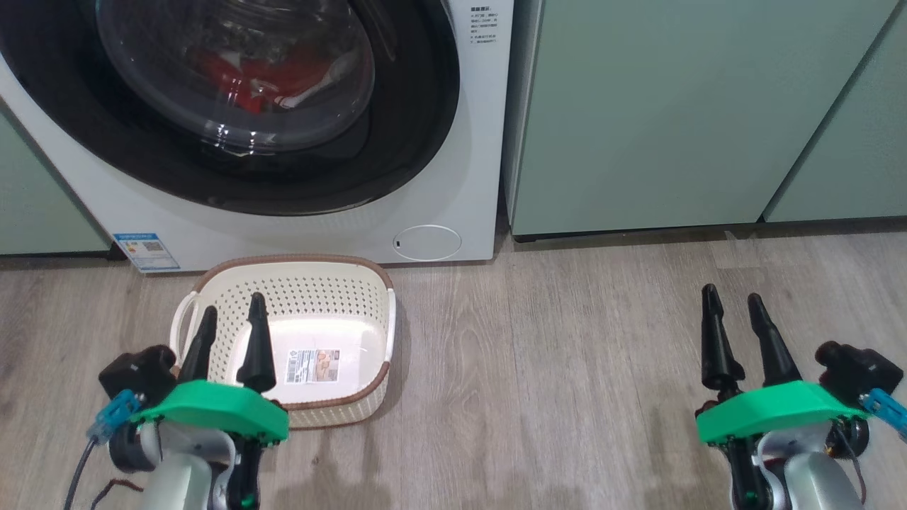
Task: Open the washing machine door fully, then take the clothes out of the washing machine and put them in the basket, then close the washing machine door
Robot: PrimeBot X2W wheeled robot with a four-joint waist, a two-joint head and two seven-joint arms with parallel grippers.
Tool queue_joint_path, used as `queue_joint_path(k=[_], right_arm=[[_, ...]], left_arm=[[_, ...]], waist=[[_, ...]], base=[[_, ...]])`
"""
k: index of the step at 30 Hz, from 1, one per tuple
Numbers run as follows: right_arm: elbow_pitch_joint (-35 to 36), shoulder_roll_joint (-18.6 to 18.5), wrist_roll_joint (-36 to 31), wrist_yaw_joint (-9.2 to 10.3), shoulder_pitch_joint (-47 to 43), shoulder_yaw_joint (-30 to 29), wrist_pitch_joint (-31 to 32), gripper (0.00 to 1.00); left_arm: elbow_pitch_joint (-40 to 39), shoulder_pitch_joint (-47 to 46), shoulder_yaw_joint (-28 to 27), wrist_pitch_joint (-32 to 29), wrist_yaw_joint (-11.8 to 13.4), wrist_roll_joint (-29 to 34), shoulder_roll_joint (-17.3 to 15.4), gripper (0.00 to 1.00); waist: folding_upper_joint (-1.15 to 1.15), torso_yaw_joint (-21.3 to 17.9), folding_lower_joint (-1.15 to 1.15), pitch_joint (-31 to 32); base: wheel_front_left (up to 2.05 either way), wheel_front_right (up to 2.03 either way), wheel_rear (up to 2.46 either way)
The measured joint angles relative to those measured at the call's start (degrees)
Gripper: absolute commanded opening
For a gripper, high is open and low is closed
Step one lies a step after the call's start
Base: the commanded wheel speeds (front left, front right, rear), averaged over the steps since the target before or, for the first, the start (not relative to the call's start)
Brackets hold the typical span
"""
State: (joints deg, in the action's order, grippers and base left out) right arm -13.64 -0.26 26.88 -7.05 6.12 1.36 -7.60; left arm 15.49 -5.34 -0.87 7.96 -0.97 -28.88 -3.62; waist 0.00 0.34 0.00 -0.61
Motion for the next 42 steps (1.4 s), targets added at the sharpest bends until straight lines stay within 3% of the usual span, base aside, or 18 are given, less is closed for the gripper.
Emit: queue_joint_path(k=[24,42], right_arm=[[1.49,-0.56,-17.59,-0.01,2.26,1.83,-4.28,1.0],[-0.47,-0.86,-22.16,-0.02,3.3,2.33,-6.8,1.0]], left_arm=[[1.33,-2.41,-0.65,4.14,0.56,15.58,-0.22,1.0],[4.9,-3.6,-3.86,6.62,-0.49,23.66,0.51,1.0]], waist=[[0.0,0.06,0.0,-0.2],[0.0,0.2,0.0,0.03]], base=[[0.0,0.0,0.0],[0.0,0.0,0.0]])
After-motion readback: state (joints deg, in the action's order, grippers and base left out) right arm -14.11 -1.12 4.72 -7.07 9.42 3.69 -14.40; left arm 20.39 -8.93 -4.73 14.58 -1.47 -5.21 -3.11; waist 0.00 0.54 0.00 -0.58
